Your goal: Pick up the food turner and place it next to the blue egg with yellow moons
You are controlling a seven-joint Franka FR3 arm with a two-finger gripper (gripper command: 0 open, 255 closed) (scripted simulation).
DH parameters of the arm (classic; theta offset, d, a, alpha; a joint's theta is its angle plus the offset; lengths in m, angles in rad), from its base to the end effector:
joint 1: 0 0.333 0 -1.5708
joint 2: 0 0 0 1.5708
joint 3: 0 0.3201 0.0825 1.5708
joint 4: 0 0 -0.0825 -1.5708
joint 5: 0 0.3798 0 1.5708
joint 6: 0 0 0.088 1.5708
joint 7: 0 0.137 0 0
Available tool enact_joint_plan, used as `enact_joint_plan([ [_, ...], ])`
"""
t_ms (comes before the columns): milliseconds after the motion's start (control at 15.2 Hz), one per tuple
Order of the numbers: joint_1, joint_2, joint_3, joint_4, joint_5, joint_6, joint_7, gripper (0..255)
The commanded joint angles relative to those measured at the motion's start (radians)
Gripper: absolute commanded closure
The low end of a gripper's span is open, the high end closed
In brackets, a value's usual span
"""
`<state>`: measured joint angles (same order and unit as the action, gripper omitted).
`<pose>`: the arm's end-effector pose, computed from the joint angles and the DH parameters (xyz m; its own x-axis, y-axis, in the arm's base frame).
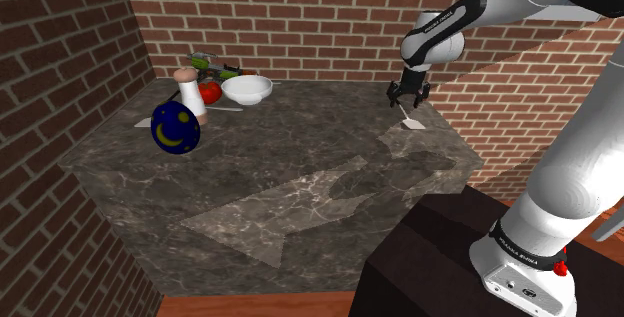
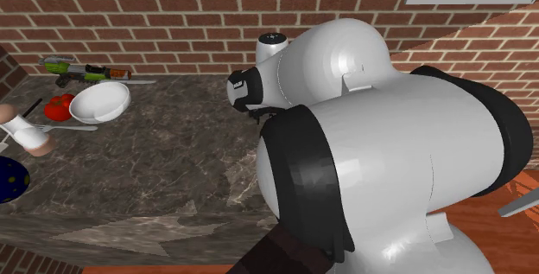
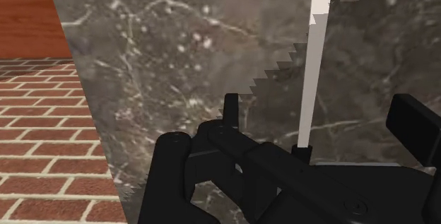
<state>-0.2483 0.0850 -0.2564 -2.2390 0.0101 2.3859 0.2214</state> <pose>0.4722 -0.2604 0.3155 0.7424 -0.6666 0.0663 -0.6681 -0.7441 -0.0004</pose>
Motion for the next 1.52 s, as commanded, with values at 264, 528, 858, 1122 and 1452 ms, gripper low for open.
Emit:
enact_joint_plan([
  [264,0.0,0.0,0.0,0.0,0.0,0.0,0.0,255],
  [528,0.0,0.0,0.0,0.0,0.0,0.0,0.0,255],
  [858,0.001,-0.025,-0.001,0.014,-0.009,-0.039,0.006,255],
  [1122,0.002,-0.056,-0.001,0.036,-0.02,-0.091,0.013,255],
  [1452,0.003,-0.09,-0.001,0.069,-0.03,-0.157,0.02,255],
])
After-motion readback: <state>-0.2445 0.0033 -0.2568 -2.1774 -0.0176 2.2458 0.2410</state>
